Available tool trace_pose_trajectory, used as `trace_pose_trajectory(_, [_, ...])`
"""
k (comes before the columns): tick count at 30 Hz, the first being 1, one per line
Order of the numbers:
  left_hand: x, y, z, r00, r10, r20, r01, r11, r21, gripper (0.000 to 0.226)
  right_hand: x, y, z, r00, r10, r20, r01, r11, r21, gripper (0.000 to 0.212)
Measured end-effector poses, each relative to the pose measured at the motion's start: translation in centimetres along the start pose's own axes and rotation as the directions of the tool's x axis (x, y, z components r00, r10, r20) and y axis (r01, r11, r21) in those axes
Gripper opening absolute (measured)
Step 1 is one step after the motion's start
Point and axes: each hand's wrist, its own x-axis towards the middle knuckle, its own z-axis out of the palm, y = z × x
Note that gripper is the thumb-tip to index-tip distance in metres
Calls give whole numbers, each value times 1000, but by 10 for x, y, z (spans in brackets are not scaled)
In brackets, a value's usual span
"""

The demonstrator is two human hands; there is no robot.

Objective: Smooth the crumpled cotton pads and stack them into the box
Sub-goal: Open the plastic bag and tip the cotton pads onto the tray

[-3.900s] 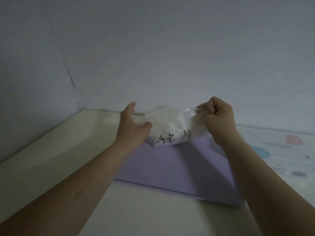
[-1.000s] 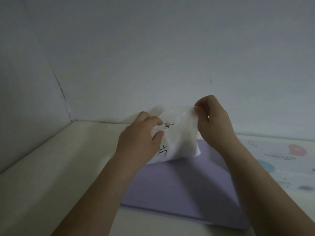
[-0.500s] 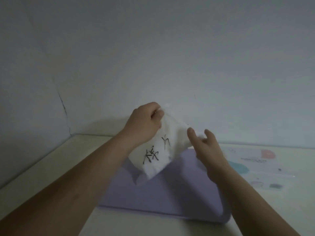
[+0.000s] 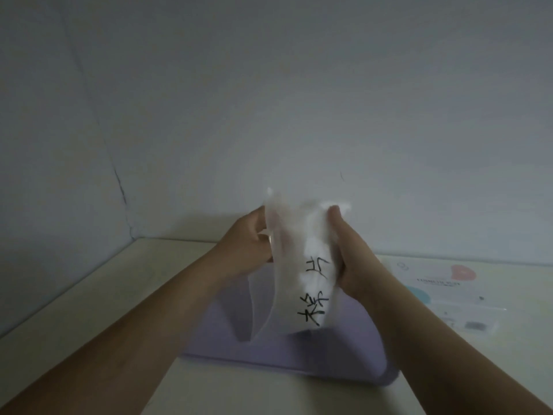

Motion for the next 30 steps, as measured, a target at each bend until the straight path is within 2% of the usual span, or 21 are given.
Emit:
trace_pose_trajectory(2, [1,-2,5,998,-2,67,3,1000,-13,47,0,-10,7,997,-63,-34,61,995,-73,79])
trace_pose_trajectory(5, [9,-4,16,994,59,93,-61,998,27,31,6,-13,8,990,-137,-39,124,965,-230,93])
trace_pose_trajectory(8, [20,-9,27,993,117,4,-117,993,32,23,4,-19,13,989,-143,-38,121,930,-347,75])
trace_pose_trajectory(11, [29,-16,34,993,110,-50,-112,993,-33,21,4,-26,12,962,-248,-111,180,888,-424,54])
trace_pose_trajectory(12, [30,-17,36,992,117,-47,-119,993,-27,20,5,-27,10,945,-282,-164,191,886,-423,53])
trace_pose_trajectory(14, [29,-20,38,988,156,-12,-154,983,104,22,8,-30,6,908,-318,-273,201,901,-384,58])
trace_pose_trajectory(18, [17,-35,18,1000,26,-14,-21,957,288,31,18,-36,-4,860,-357,-364,219,903,-370,60])
trace_pose_trajectory(21, [7,-55,-12,988,-83,128,13,882,472,57,21,-39,-6,864,-361,-350,226,900,-372,58])
trace_pose_trajectory(23, [3,-65,-14,968,-169,188,55,867,496,65,23,-36,-6,881,-348,-320,218,899,-379,60])
trace_pose_trajectory(25, [2,-71,-9,965,-191,180,91,887,453,71,24,-30,-4,897,-331,-293,210,902,-377,64])
trace_pose_trajectory(27, [6,-70,-3,988,-129,82,68,850,522,76,23,-27,-3,902,-340,-267,222,894,-388,62])
trace_pose_trajectory(29, [10,-63,2,999,40,-23,-15,753,658,57,19,-26,-2,920,-328,-215,210,875,-437,62])
trace_pose_trajectory(30, [10,-58,5,993,105,-45,-48,743,667,47,17,-25,-1,939,-293,-180,178,862,-476,64])
